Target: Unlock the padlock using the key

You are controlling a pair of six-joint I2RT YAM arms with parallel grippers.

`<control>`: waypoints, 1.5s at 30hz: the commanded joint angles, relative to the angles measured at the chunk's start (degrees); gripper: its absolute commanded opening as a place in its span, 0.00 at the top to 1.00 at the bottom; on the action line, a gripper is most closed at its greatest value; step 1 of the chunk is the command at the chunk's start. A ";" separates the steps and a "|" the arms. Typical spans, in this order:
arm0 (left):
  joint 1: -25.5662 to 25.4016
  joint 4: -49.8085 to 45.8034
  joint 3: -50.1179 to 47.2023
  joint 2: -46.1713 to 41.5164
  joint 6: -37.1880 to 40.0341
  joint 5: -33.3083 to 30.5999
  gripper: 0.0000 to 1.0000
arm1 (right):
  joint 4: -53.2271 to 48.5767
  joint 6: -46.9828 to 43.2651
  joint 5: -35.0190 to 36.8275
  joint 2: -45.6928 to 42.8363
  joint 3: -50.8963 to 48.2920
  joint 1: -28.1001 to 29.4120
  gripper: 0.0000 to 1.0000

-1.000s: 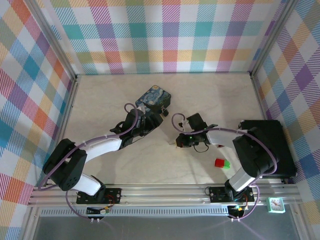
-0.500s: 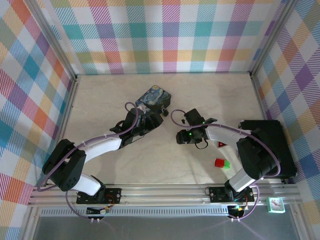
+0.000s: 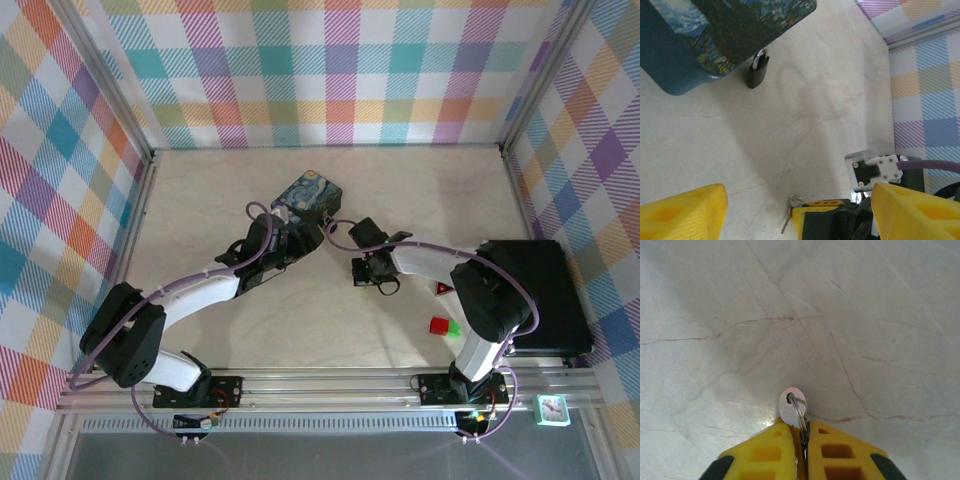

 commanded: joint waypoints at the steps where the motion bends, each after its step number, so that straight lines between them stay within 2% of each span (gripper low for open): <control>1: 0.57 -0.89 -0.11 -2.34 1.38 -1.26 0.24 | -0.67 1.11 0.38 -1.86 -0.90 0.39 1.00; 5: 0.57 -0.18 0.09 -2.35 1.57 -0.17 0.24 | 2.61 -2.41 -4.42 -6.29 -2.55 -0.33 1.00; 9: 0.50 2.73 -0.17 -1.66 -1.18 2.17 0.24 | 6.61 -6.14 -14.20 -9.63 -4.21 -2.85 1.00; 13: 0.19 10.91 -2.02 -0.24 -6.26 5.93 0.26 | 11.43 -2.65 -21.73 -12.37 -6.57 -6.35 1.00; 15: -0.72 15.36 -2.81 0.56 -7.40 6.73 0.29 | 13.29 1.23 -22.65 -13.47 -7.46 -7.51 1.00; 20: -4.98 21.86 -3.73 3.79 -9.23 5.73 0.36 | 17.16 17.60 -19.66 -15.47 -9.28 -9.46 1.00; 24: -7.10 29.01 -4.22 9.25 -13.25 5.34 0.50 | 20.59 29.03 -15.05 -16.95 -10.89 -9.45 1.00; 30: -8.51 34.51 -2.05 16.16 -17.16 3.74 0.52 | 25.17 39.82 -8.16 -20.20 -14.12 -9.37 1.00; 36: -9.08 36.46 0.17 21.20 -22.84 0.77 0.56 | 29.62 44.38 -4.00 -23.39 -17.53 -8.74 1.00; 42: -9.26 45.13 2.73 28.87 -35.09 0.59 0.64 | 39.53 44.45 -1.98 -21.24 -20.14 -7.96 1.00; 45: -9.52 46.42 3.06 29.72 -36.80 0.53 0.66 | 44.65 43.26 -2.00 -19.55 -20.82 -7.96 1.00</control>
